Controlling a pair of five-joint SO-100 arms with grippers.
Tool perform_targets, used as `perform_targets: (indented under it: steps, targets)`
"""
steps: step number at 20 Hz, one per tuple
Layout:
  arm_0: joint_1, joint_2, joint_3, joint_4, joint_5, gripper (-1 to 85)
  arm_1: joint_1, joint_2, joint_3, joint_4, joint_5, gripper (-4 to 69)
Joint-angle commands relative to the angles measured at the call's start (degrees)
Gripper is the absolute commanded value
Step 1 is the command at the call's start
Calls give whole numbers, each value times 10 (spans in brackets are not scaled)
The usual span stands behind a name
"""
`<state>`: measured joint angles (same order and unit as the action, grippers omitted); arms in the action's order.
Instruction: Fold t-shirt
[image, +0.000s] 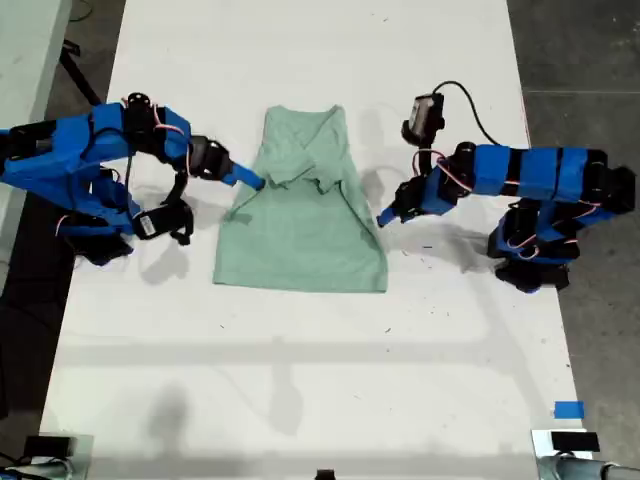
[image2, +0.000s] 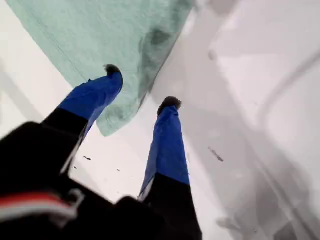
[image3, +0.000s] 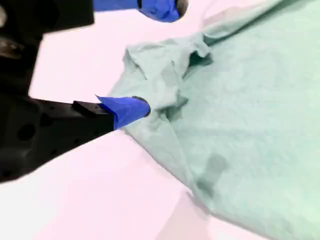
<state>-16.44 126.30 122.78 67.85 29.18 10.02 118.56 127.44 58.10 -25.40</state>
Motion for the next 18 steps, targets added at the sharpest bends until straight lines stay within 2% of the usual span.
perform_targets:
  steps: [1, 3, 6, 11, 14, 18]
  targets:
    - [122, 110, 127, -33, -142, 302, -48, 18, 17, -48, 36, 207]
    - [189, 121, 190, -72, -219, 296, -78, 11, 48, -87, 68, 207]
    - [252, 69, 222, -134, -287, 296, -113, -38, 56, -139, 94, 210]
    - [262, -40, 216, -200, -320, 294, -131, -162, 3, -167, 103, 213]
    - [261, -83, 201, -217, -320, 296, -122, -199, -23, -149, 120, 22]
    - [261, -111, 196, -220, -325, 294, -127, -189, -97, -101, 102, -8]
